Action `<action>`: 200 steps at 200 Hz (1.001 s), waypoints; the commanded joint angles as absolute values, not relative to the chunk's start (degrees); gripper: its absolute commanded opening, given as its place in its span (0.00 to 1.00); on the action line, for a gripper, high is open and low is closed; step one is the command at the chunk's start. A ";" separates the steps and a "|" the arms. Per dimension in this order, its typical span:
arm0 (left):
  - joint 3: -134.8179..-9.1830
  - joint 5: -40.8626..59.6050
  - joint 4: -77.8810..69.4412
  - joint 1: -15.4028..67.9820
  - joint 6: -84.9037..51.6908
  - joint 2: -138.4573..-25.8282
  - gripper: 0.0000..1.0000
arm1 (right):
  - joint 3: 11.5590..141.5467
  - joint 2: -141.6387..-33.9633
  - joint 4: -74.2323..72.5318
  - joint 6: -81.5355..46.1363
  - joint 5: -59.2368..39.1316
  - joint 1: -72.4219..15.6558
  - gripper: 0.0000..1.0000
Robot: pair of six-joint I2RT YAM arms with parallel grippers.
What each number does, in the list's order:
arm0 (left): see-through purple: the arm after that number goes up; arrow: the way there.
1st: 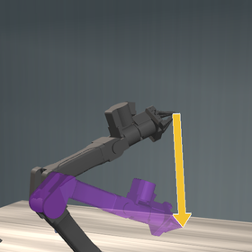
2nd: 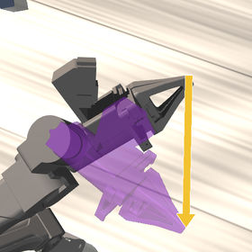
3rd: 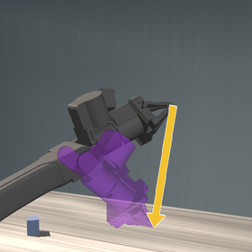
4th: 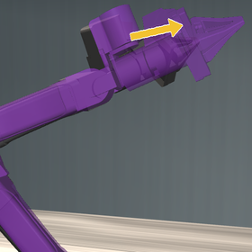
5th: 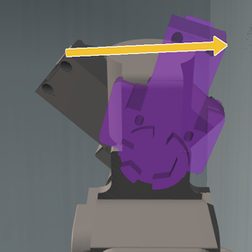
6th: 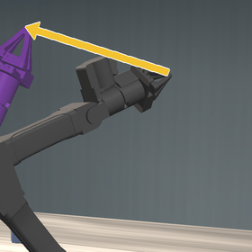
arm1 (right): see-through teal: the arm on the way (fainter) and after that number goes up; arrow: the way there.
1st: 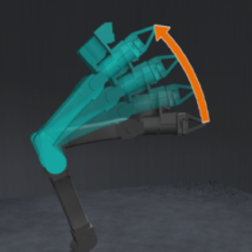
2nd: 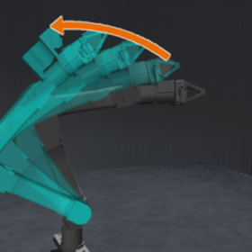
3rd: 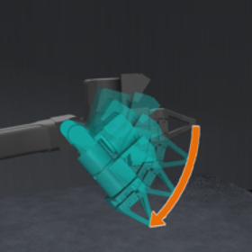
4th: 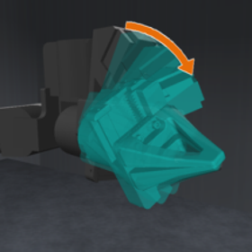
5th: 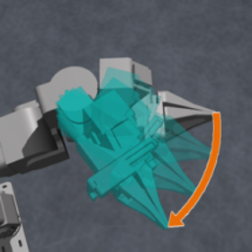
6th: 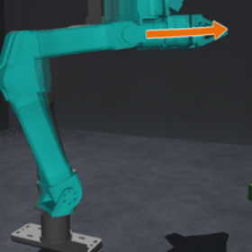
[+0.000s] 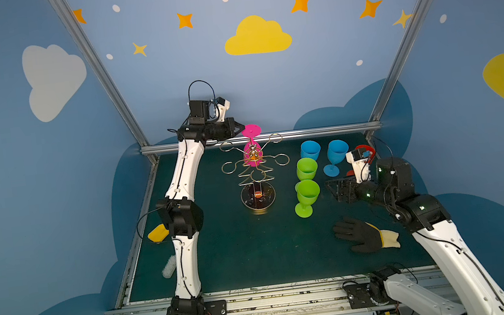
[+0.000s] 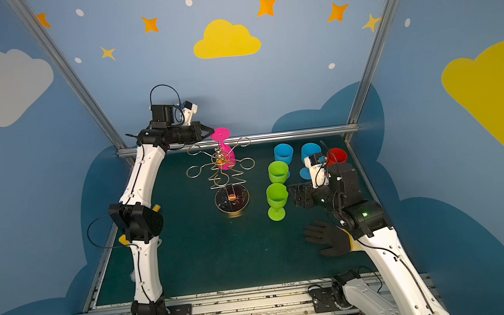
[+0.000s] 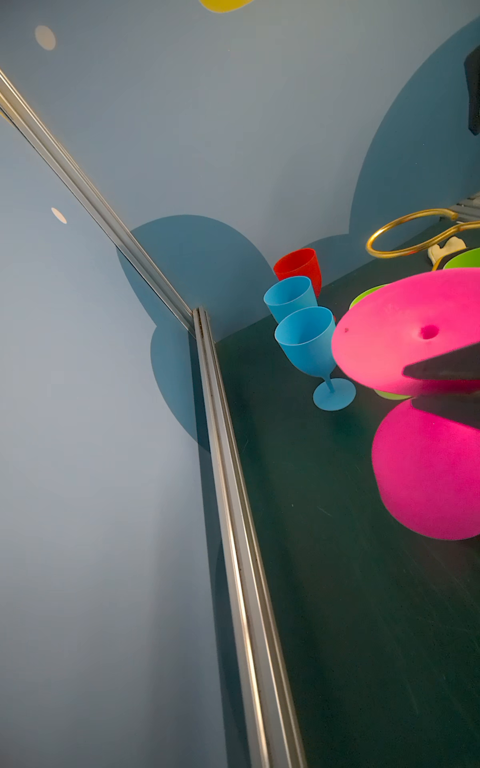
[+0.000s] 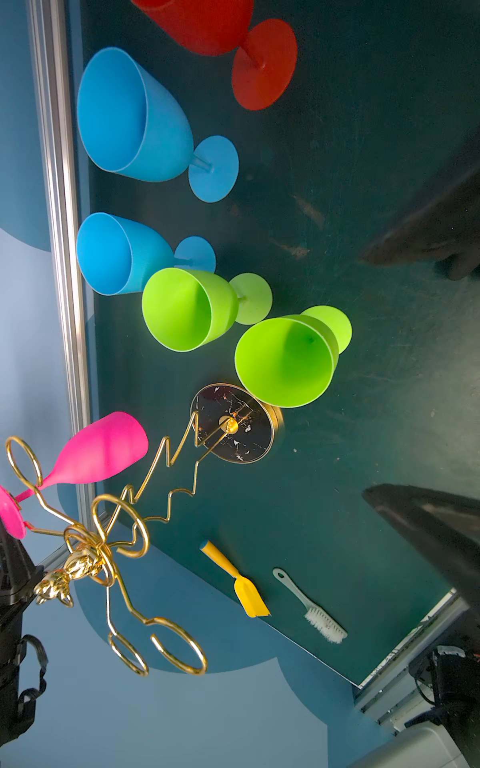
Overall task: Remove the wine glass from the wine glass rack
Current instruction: 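Close the left gripper on the magenta glass's base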
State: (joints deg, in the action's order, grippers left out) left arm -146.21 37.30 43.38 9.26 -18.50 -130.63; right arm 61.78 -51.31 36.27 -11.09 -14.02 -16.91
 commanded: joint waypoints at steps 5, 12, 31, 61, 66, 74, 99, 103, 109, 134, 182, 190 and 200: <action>-146.95 37.63 44.81 9.17 -18.38 -130.96 0.03 | 61.52 -50.12 36.83 -10.38 -13.27 -16.48 0.81; -146.95 38.38 44.38 8.97 -19.06 -130.87 0.03 | 61.48 -50.10 36.83 -10.36 -13.21 -16.45 0.81; -146.91 40.81 43.03 8.36 -21.33 -130.69 0.03 | 61.47 -50.06 36.77 -10.39 -13.18 -16.43 0.81; -146.87 43.42 41.26 7.84 -23.60 -130.25 0.03 | 61.47 -50.07 36.74 -10.34 -13.18 -16.28 0.81; -146.85 43.93 40.99 7.82 -24.04 -130.18 0.03 | 61.47 -50.01 36.74 -10.34 -13.18 -16.34 0.81; -146.87 44.67 40.47 7.71 -24.70 -130.04 0.03 | 61.51 -50.01 36.69 -10.28 -13.27 -16.32 0.81; -146.69 46.13 39.29 7.47 -26.09 -129.56 0.03 | 61.64 -49.92 36.71 -10.21 -13.35 -16.22 0.81; -146.69 46.19 39.29 7.47 -26.06 -129.47 0.03 | 61.77 -49.92 36.74 -10.15 -13.36 -16.22 0.81; -146.69 46.06 39.42 7.47 -25.82 -129.38 0.03 | 61.85 -50.00 36.74 -10.12 -13.36 -16.17 0.81; -146.73 44.73 41.30 7.64 -23.60 -129.46 0.35 | 61.96 -50.10 36.65 -10.13 -13.51 -16.11 0.81; -147.45 39.29 45.82 9.56 -15.19 -131.31 0.72 | 62.64 -50.64 36.56 -9.82 -13.71 -16.06 0.81; -147.95 39.40 46.28 9.82 -14.57 -131.89 0.73 | 62.76 -50.67 36.65 -9.76 -13.71 -16.02 0.81; -148.59 39.63 46.82 10.08 -13.63 -132.55 0.74 | 62.89 -50.75 36.65 -9.73 -13.63 -16.07 0.81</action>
State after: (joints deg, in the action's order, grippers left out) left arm -146.50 40.45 44.07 9.23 -18.41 -130.65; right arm 61.78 -50.76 36.27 -10.24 -13.96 -16.23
